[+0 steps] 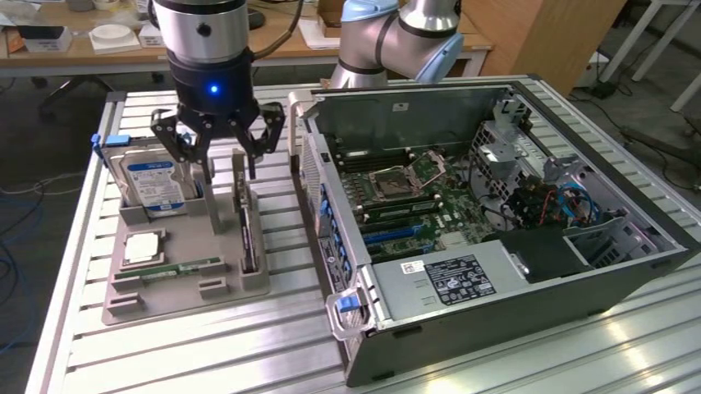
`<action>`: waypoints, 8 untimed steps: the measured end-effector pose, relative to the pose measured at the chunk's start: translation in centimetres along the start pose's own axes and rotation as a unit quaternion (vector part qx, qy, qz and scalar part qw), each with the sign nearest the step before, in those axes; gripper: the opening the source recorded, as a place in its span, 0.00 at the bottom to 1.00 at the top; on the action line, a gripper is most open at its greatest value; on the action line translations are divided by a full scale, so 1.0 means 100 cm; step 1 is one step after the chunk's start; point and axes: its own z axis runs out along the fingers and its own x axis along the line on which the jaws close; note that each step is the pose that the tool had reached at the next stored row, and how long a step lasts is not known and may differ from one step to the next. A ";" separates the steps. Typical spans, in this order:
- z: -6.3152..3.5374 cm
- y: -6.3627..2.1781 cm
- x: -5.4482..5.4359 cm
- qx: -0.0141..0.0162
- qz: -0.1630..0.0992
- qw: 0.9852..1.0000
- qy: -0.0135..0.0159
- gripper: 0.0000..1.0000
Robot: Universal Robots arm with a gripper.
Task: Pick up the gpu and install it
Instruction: 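Pick up the gpu and move the gpu toward the slot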
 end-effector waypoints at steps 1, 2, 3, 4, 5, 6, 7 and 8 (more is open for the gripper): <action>0.0005 -0.0001 0.000 0.000 0.000 1.000 0.000 0.59; 0.0009 -0.0002 0.000 0.000 0.000 1.000 0.000 0.59; 0.0013 -0.0004 0.000 0.000 0.000 1.000 0.000 0.59; 0.0017 -0.0007 0.000 0.000 0.000 1.000 0.000 0.59; 0.0022 -0.0011 0.000 0.000 0.000 1.000 0.000 0.59; 0.0027 -0.0015 0.000 0.000 0.000 1.000 0.000 0.59; 0.0032 -0.0020 0.000 0.000 0.000 1.000 0.000 0.59; 0.0036 -0.0026 0.000 0.000 0.000 1.000 0.000 0.59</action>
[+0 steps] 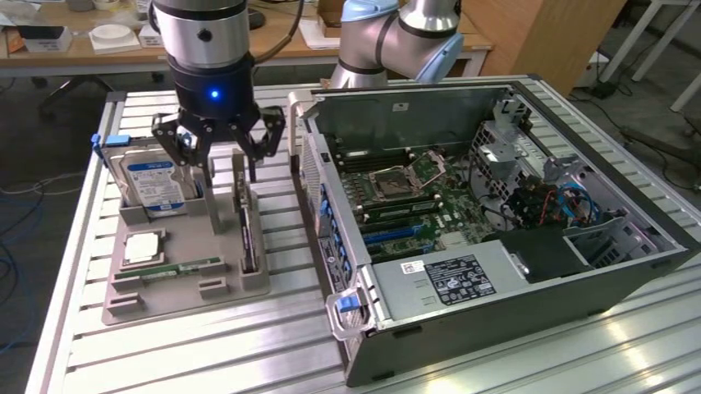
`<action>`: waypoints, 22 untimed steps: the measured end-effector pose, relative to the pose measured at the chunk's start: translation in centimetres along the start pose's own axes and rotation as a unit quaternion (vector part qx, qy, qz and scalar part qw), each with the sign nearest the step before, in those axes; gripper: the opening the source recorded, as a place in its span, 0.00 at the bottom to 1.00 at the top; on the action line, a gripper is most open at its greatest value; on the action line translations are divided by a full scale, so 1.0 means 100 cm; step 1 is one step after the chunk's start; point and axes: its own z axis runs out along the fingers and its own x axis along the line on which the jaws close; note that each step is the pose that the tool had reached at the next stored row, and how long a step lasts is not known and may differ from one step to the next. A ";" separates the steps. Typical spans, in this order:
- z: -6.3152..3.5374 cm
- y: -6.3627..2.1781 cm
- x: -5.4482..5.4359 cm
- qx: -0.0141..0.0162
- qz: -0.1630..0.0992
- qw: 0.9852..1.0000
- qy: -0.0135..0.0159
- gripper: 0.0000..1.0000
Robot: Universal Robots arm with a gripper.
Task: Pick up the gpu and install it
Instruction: 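Pick up the gpu and move the gpu toward the slot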
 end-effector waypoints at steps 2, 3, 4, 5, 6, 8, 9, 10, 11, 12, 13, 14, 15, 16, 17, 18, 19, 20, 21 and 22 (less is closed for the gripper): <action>0.0006 -0.0013 0.000 0.000 0.000 1.000 0.000 0.59; 0.0010 -0.0019 0.000 0.000 0.000 1.000 0.000 0.59; 0.0015 -0.0024 0.000 0.000 0.000 1.000 0.000 0.59; 0.0020 -0.0027 0.000 0.000 0.000 1.000 0.000 0.59; 0.0024 -0.0029 0.000 0.000 0.000 1.000 0.000 0.59; 0.0030 -0.0032 0.000 0.000 0.000 1.000 0.000 0.59; 0.0034 -0.0032 0.000 0.000 0.000 1.000 0.000 0.59; 0.0038 -0.0033 0.000 0.000 0.000 1.000 0.000 0.59; 0.0041 -0.0034 0.000 0.000 0.000 1.000 0.000 0.59; 0.0045 -0.0034 0.000 0.000 0.000 1.000 0.000 0.59; 0.0048 -0.0035 0.000 0.000 0.000 1.000 0.000 0.59; 0.0051 -0.0035 0.000 0.000 0.000 1.000 0.000 0.59; 0.0055 -0.0035 0.000 0.000 0.000 1.000 0.000 0.59; 0.0058 -0.0036 0.000 0.000 0.000 1.000 0.000 0.59; 0.0061 -0.0036 0.000 0.000 0.000 1.000 0.000 0.59; 0.0064 -0.0036 0.000 0.000 0.000 1.000 0.000 0.59; 0.0068 -0.0036 0.000 0.000 0.000 1.000 0.000 0.59; 0.0072 -0.0037 0.000 0.000 0.000 1.000 0.000 0.59; 0.0075 -0.0037 0.000 0.000 0.000 1.000 0.000 0.59; 0.0079 -0.0037 0.000 0.000 0.000 1.000 0.000 0.59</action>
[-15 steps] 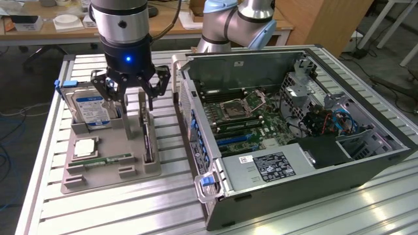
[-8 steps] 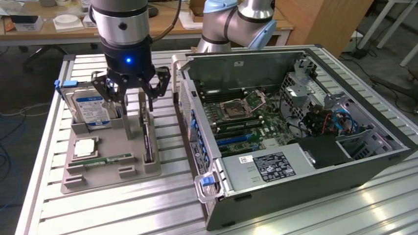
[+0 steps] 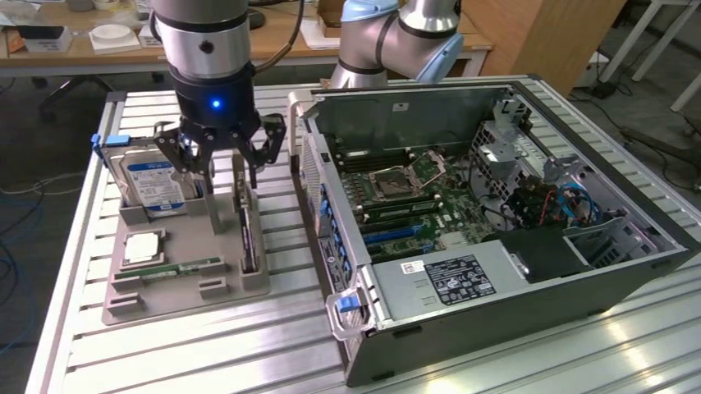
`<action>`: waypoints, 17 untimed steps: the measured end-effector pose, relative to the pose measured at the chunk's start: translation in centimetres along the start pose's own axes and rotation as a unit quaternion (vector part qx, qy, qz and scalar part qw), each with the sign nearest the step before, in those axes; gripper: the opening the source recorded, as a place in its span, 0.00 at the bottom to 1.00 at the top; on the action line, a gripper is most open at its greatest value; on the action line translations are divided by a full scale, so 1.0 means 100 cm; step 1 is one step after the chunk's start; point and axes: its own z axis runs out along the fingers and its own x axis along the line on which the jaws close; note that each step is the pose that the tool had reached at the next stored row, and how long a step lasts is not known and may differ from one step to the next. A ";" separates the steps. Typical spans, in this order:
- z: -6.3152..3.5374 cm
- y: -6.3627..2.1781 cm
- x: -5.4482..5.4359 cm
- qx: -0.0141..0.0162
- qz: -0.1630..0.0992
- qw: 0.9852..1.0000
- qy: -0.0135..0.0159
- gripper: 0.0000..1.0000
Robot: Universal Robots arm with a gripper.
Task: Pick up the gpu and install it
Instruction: 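Pick up the gpu and move the gpu toward the slot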
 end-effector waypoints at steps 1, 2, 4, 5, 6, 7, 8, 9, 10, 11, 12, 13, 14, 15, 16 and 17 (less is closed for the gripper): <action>0.0003 0.0000 0.000 0.000 0.000 1.000 0.000 0.59; 0.0007 -0.0001 0.000 0.000 0.000 1.000 0.000 0.59; 0.0014 -0.0001 0.000 0.000 0.000 1.000 0.000 0.59; 0.0018 -0.0002 0.000 0.000 0.000 1.000 0.000 0.59; 0.0021 -0.0002 0.000 0.000 0.000 1.000 0.000 0.59; 0.0025 -0.0002 0.000 0.000 0.000 1.000 0.000 0.59; 0.0028 -0.0002 0.000 0.000 0.000 1.000 0.000 0.59; 0.0032 -0.0003 0.000 0.000 0.000 1.000 0.000 0.59; 0.0036 -0.0003 0.000 0.000 0.000 1.000 0.000 0.59; 0.0040 -0.0003 0.000 0.000 0.000 1.000 0.000 0.59; 0.0043 -0.0004 0.000 0.000 0.000 1.000 0.000 0.59; 0.0047 -0.0004 0.000 0.000 0.000 1.000 0.000 0.59; 0.0050 -0.0004 0.000 0.000 0.000 1.000 0.000 0.59; 0.0054 -0.0005 0.000 0.000 0.000 1.000 0.000 0.59; 0.0058 -0.0005 0.000 0.000 0.000 1.000 0.000 0.59; 0.0062 -0.0005 0.000 0.000 0.000 1.000 0.000 0.59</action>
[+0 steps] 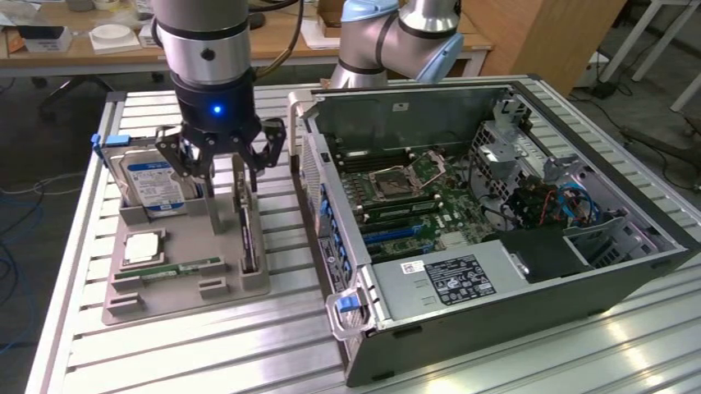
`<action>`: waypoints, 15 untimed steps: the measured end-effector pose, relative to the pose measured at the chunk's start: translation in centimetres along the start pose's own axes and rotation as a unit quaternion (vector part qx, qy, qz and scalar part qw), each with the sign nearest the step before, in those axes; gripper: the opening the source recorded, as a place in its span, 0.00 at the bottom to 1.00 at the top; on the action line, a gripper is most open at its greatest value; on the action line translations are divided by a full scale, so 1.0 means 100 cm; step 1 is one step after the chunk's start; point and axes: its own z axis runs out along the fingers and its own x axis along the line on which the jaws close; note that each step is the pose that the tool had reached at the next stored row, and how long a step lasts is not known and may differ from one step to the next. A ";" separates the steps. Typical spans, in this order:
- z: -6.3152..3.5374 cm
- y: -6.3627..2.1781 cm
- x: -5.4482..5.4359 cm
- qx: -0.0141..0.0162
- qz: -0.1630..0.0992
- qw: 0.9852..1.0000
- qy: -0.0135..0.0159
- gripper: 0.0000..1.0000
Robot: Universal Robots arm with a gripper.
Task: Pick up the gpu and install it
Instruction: 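Pick up the gpu and move the gpu toward the slot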
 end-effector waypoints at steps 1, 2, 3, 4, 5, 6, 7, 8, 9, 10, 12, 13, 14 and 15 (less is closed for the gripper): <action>0.0004 0.0000 0.000 0.000 0.000 1.000 0.000 0.59; 0.0007 -0.0001 0.000 0.000 0.000 1.000 0.000 0.59; 0.0011 -0.0001 0.000 0.000 0.000 1.000 0.000 0.59; 0.0014 -0.0002 0.000 0.000 0.000 1.000 0.000 0.59; 0.0018 -0.0002 0.000 0.000 0.000 1.000 0.000 0.59; 0.0022 -0.0002 0.000 0.000 0.000 1.000 0.000 0.59; 0.0025 -0.0003 0.000 0.000 0.000 1.000 0.000 0.59; 0.0029 -0.0003 0.000 0.000 0.000 1.000 0.000 0.59; 0.0033 -0.0003 0.000 0.000 0.000 1.000 0.000 0.59; 0.0036 -0.0004 0.000 0.000 0.000 1.000 0.000 0.59; 0.0044 -0.0005 0.000 0.000 0.000 1.000 0.000 0.59; 0.0048 -0.0005 0.000 0.000 0.000 1.000 0.000 0.59; 0.0052 -0.0006 0.000 0.000 0.000 1.000 0.000 0.59; 0.0055 -0.0006 0.000 0.000 0.000 1.000 0.000 0.59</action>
